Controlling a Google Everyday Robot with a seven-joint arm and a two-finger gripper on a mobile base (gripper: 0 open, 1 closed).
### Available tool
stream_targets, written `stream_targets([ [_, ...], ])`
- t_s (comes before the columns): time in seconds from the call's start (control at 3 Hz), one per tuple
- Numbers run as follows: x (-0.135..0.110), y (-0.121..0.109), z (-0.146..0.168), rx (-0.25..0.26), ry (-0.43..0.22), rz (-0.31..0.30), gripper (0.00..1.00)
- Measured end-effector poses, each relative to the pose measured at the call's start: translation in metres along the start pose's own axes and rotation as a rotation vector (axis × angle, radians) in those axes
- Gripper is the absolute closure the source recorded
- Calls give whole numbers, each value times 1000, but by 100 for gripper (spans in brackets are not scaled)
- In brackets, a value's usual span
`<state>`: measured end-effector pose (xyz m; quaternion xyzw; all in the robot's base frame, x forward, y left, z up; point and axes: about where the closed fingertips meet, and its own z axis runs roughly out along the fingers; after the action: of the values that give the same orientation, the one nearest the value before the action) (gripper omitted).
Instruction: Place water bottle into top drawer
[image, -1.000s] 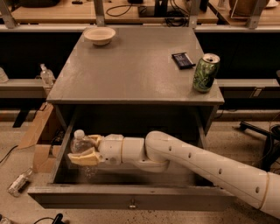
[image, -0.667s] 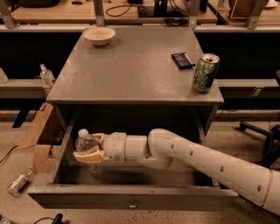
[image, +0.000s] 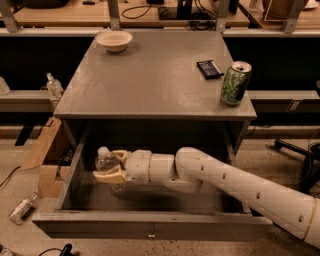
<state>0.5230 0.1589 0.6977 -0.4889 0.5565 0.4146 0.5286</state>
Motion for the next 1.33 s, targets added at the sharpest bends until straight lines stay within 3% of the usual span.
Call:
stream_targets([
  [0.33, 8, -2, 0, 15, -13, -9, 100],
  [1.33, 5, 2, 5, 4, -16, -11, 28],
])
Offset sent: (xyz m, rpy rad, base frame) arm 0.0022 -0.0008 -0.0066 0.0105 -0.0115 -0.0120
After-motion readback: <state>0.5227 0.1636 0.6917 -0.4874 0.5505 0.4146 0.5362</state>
